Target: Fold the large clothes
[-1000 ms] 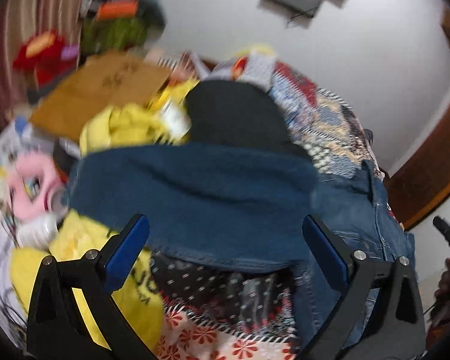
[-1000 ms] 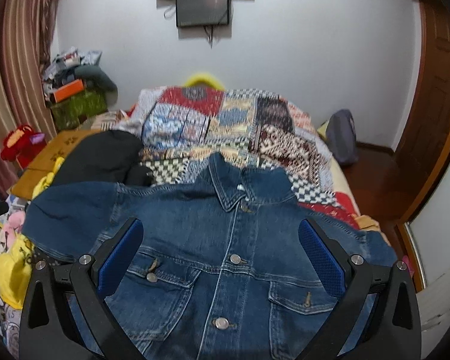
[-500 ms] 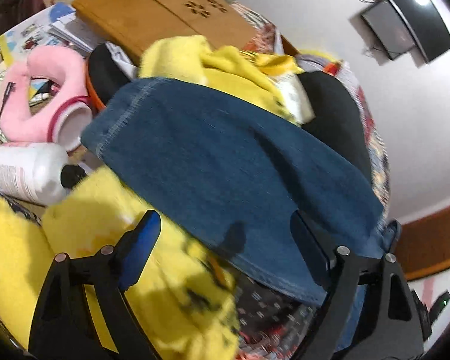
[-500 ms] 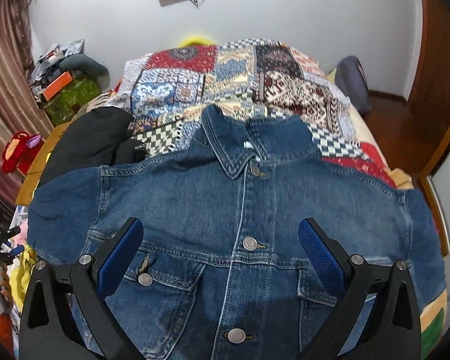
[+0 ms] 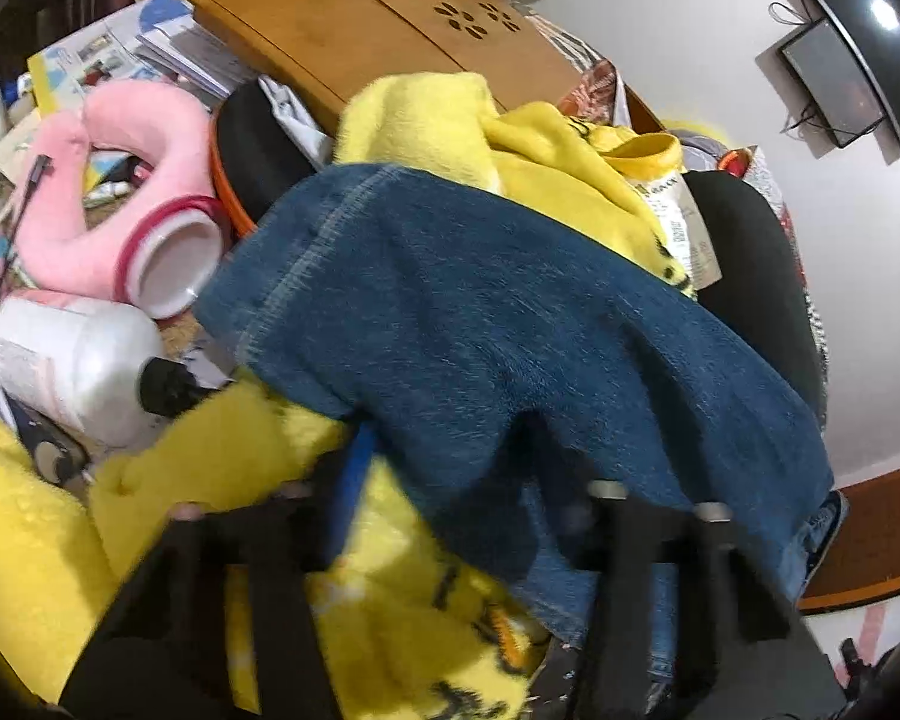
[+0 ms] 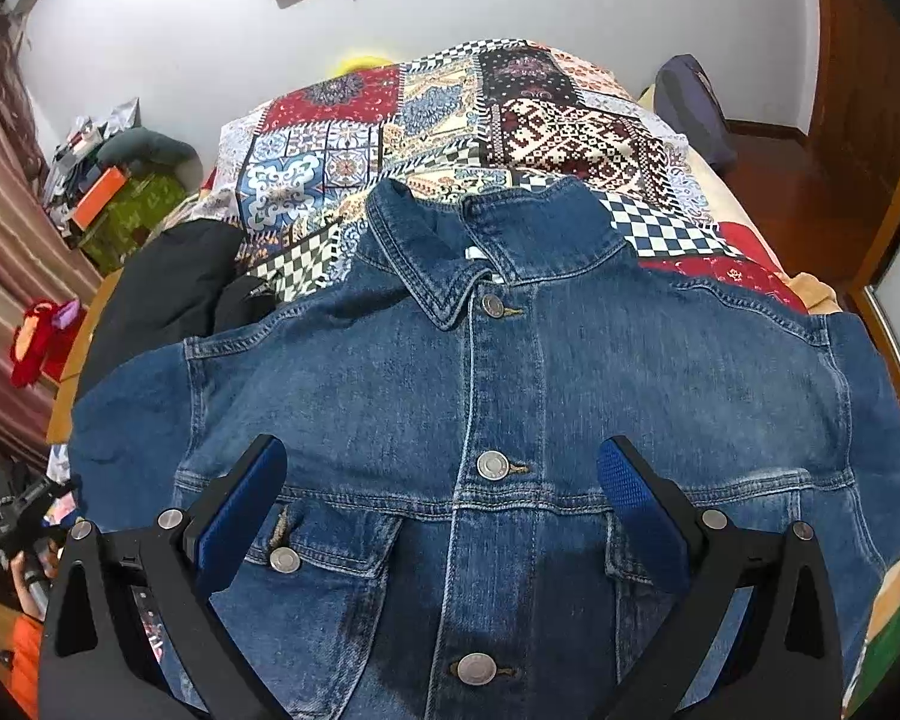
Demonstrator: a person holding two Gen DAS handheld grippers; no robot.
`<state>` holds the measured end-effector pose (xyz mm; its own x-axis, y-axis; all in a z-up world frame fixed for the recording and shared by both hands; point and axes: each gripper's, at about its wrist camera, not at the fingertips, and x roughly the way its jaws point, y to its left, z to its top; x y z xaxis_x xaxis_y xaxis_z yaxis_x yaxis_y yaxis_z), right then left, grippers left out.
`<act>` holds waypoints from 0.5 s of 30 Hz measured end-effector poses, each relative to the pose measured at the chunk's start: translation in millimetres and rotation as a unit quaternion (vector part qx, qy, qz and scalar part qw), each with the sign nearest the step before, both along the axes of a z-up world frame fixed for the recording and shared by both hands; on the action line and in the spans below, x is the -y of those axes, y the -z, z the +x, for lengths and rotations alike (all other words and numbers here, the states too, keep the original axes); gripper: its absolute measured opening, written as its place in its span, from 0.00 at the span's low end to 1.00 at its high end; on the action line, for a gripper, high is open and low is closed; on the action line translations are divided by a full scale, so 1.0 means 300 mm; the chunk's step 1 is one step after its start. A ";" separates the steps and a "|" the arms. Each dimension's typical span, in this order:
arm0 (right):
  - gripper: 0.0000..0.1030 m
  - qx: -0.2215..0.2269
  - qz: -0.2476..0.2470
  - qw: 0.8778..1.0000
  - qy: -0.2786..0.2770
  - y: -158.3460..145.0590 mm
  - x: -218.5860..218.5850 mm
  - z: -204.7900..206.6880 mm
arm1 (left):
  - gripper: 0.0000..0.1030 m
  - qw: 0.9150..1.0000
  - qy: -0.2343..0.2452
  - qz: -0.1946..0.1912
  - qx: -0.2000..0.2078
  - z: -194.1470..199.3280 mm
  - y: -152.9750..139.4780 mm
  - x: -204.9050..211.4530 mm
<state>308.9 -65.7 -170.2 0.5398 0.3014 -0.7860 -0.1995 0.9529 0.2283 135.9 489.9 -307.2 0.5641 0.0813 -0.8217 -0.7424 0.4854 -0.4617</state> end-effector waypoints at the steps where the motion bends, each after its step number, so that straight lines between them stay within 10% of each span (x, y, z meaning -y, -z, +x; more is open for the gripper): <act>1: 1.00 0.003 0.003 1.000 0.000 -0.007 0.003 -0.005 | 0.28 1.000 0.003 0.001 0.000 -0.004 -0.005 -0.003; 7: 1.00 0.011 0.017 1.000 0.001 -0.036 0.017 -0.027 | 0.02 0.997 0.015 0.078 -0.021 -0.017 -0.143 0.047; 15: 1.00 0.026 0.015 1.000 -0.001 -0.077 0.051 -0.049 | 0.00 0.976 0.074 0.202 0.038 0.057 -0.496 0.238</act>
